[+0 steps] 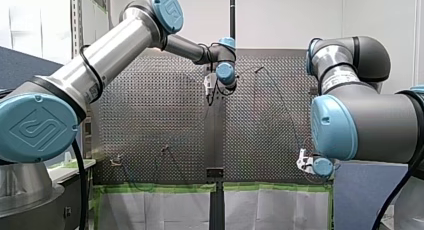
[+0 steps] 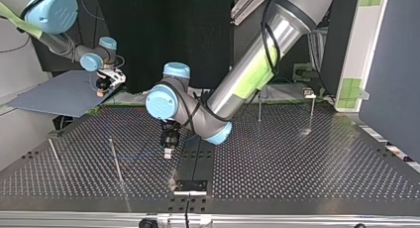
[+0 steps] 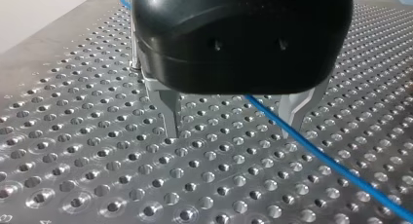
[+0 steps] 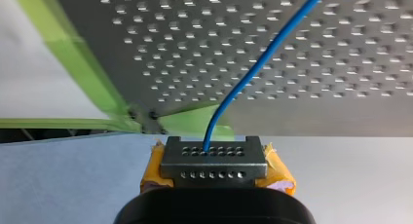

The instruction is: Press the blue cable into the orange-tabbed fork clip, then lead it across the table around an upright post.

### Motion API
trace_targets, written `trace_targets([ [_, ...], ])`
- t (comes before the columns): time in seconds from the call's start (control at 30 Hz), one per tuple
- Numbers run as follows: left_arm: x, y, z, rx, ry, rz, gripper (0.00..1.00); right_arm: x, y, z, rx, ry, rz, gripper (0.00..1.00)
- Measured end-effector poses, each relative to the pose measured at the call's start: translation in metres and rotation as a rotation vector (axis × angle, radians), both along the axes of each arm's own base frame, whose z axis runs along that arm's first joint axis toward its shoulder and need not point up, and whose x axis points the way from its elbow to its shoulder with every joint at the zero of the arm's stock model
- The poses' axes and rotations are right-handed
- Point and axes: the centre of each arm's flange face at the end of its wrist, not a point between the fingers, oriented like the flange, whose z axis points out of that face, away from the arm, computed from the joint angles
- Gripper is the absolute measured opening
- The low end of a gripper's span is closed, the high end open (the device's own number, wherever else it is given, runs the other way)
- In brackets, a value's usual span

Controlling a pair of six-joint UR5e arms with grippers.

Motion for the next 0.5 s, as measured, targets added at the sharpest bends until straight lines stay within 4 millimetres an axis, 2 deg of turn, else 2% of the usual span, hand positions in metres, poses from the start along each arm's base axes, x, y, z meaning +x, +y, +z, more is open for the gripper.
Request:
trace_targets([
  [0.27,-0.009,-0.002,-0.002,0.016,0.024,0.023,1.0,0.001,0.003,-0.035,0.028,0.006,0.004,0.0],
  [0.5,-0.018,-0.003,-0.005,0.018,0.057,0.033,1.0,0.003,0.003,-0.038,0.024,0.012,0.008,0.0],
])
